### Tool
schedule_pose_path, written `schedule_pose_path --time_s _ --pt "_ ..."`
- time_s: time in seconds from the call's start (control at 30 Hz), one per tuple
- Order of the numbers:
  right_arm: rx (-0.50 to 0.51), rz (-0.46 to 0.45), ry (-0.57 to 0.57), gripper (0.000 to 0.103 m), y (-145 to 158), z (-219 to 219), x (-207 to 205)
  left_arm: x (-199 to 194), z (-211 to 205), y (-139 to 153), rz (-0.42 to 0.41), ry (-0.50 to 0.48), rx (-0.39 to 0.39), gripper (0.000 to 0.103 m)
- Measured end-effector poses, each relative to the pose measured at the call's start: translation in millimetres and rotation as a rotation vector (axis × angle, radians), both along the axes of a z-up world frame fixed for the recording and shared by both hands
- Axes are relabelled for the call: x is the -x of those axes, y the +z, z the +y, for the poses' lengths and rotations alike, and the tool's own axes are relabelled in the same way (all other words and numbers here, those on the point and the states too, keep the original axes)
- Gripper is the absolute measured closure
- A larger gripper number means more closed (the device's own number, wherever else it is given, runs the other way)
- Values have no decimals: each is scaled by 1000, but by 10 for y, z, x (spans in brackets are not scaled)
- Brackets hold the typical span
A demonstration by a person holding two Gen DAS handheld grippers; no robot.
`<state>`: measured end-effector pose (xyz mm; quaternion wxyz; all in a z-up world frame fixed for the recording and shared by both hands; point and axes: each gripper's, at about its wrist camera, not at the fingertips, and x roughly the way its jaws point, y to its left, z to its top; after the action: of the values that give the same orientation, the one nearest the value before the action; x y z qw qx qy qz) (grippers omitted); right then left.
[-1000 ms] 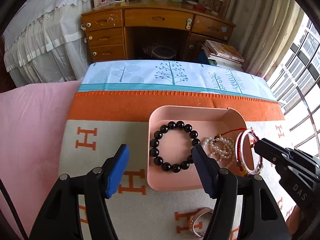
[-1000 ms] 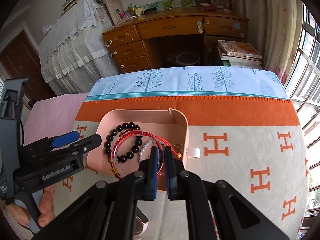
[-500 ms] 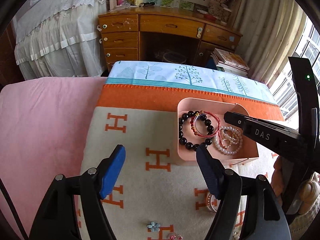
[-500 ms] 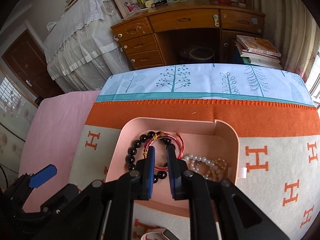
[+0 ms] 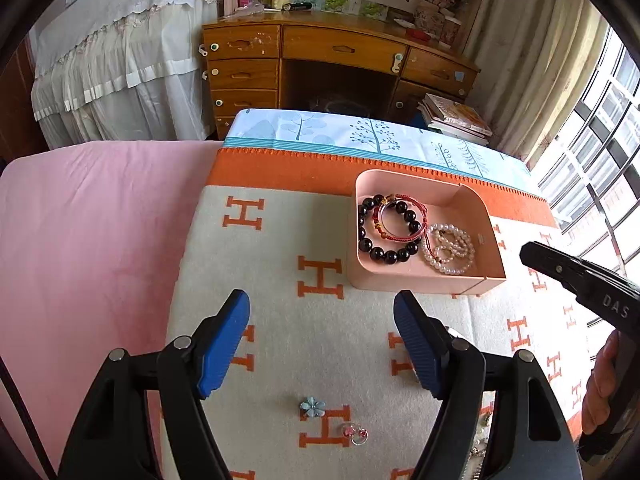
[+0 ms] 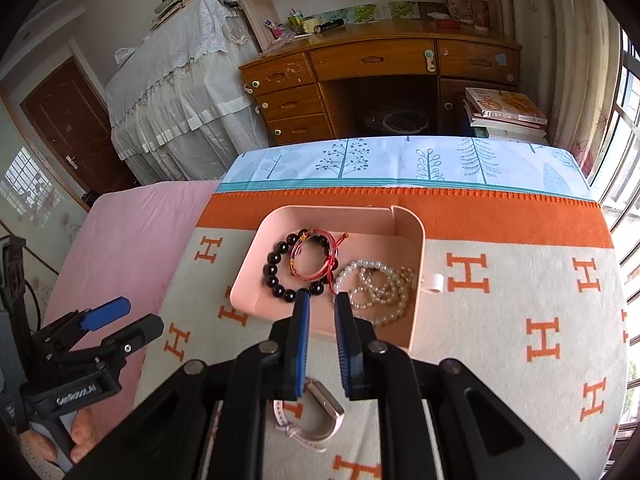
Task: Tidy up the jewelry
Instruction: 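Move the right tool over the gold hair clip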
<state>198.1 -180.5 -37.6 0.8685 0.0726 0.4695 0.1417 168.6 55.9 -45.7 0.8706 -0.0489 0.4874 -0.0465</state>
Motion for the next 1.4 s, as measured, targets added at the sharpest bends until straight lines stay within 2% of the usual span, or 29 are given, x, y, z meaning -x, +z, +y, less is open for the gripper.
schedule_pose_path --time_s 0.13,0.33,0.43,0.53,0.77,0.9,1.03,1.4 --pt "-14 11 23 90 38 -91 346 178 -27 57 -9 -19 33 30" --pt "5 17 32 90 -16 -255 830 491 -147 155 -41 -77 34 30" --pt "9 44 51 89 -109 -312 1022 655 -197 171 -55 -103 39 23" --pt "27 67 116 90 -223 -290 1217 799 -245 157 -59 -127 49 23" --pt "176 19 288 90 -415 -127 1655 1069 -358 -78 -35 -171 38 23" --pt "228 31 377 90 -580 -86 1779 1192 -440 -320 -21 -173 -9 23" --pt "239 76 437 90 -743 -64 1814 1279 -537 -540 7 -188 -37 23" --pt "315 79 543 90 -920 60 1792 1329 -533 -802 63 -174 -10 23"
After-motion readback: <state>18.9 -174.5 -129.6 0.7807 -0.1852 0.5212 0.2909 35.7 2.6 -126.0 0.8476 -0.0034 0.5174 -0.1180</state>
